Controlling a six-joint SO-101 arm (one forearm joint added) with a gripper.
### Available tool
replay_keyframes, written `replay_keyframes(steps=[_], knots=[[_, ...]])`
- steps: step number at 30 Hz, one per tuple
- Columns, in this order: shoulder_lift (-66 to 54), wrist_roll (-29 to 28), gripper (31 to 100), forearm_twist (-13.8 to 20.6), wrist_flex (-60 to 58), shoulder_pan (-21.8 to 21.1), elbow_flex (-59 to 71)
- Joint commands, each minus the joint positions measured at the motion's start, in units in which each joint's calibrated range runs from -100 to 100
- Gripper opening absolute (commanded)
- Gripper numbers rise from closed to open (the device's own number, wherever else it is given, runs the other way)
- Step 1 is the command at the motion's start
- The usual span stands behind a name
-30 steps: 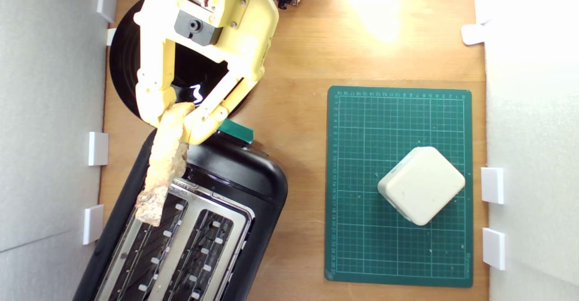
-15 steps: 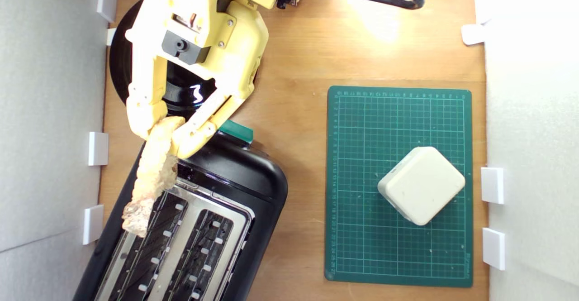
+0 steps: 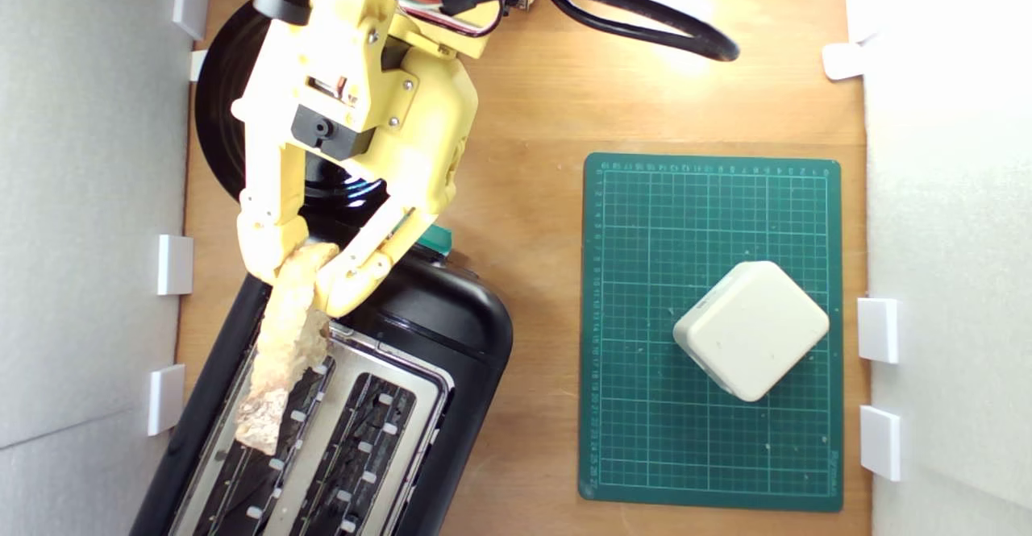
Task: Pick bread and place in toaster
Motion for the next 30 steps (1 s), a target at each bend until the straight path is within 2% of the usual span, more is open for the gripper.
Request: replay_keyframes(steps=[1,3,10,30], knots=[[-0.17,0.03,56.3,-1.39,-2.43,1.81,-3.27],[0.08,0.14,56.3,-2.93,-3.28,2.94,-3.18],[2.24,0.09,56.3,-3.38,-6.35,4.87,-3.18],[5.91,-0.28,56.3,-3.56,-6.86,5.11,-3.27]])
